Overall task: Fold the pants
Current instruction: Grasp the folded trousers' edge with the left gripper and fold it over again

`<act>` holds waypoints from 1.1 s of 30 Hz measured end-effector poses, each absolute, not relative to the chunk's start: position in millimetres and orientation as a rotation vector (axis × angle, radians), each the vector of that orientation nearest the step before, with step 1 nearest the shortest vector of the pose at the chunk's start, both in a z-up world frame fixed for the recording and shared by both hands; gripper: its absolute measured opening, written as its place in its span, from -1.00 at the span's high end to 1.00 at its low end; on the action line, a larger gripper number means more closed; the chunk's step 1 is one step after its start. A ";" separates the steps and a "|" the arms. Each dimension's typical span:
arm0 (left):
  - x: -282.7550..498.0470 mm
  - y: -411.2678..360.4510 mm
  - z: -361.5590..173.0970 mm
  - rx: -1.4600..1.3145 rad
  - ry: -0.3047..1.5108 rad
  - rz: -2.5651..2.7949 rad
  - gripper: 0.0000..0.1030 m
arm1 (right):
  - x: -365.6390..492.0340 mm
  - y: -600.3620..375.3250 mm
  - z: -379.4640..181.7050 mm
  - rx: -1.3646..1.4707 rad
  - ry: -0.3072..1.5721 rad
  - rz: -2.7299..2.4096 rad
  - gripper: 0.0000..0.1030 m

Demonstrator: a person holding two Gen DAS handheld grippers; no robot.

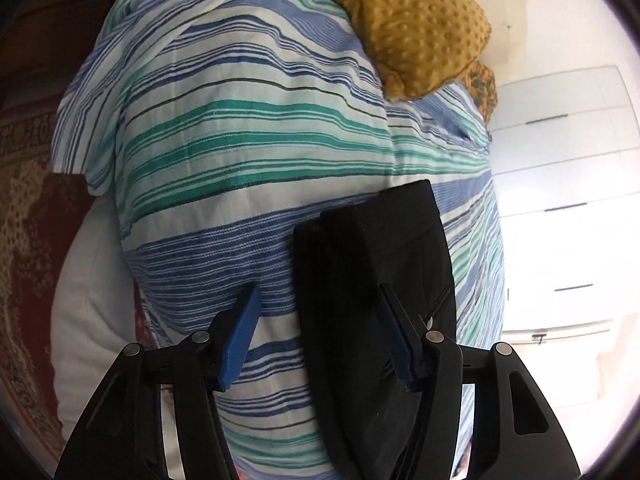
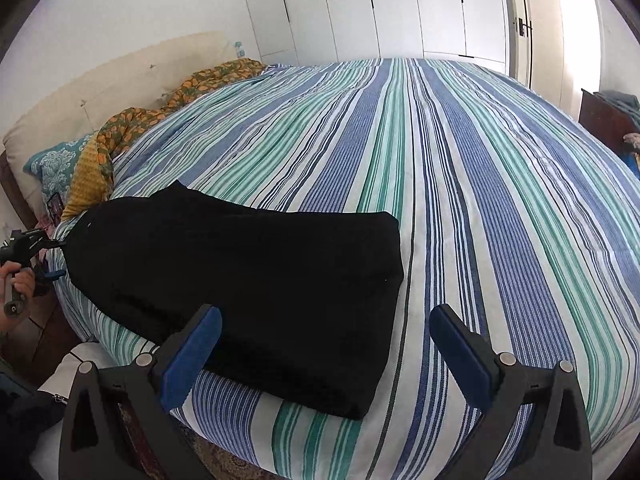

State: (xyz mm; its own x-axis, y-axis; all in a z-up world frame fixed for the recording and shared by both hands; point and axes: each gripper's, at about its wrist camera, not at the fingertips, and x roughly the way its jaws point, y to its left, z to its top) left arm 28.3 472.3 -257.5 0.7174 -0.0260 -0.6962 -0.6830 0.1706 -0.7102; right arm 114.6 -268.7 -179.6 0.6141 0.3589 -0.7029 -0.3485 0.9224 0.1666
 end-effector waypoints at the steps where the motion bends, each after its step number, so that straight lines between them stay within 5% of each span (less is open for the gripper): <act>1: 27.4 473.8 -257.4 -1.351 0.639 0.513 -0.15 | 115.0 -269.0 -180.9 0.015 0.820 0.406 -0.99; 8: 29.0 478.0 -246.0 -1.301 0.602 0.481 0.21 | 115.9 -268.1 -188.0 0.011 0.853 0.403 -0.99; 17: 51.4 489.1 -267.1 -1.318 0.636 0.446 0.06 | 110.3 -253.4 -194.7 -0.037 0.880 0.446 -0.99; 20: 53.9 483.4 -255.1 -1.235 0.667 0.478 0.46 | 109.5 -252.7 -196.1 -0.040 0.885 0.446 -0.99; 33: 64.8 346.5 -83.4 -0.779 0.606 0.164 0.60 | 115.9 -264.1 -186.6 0.054 0.857 0.436 -0.99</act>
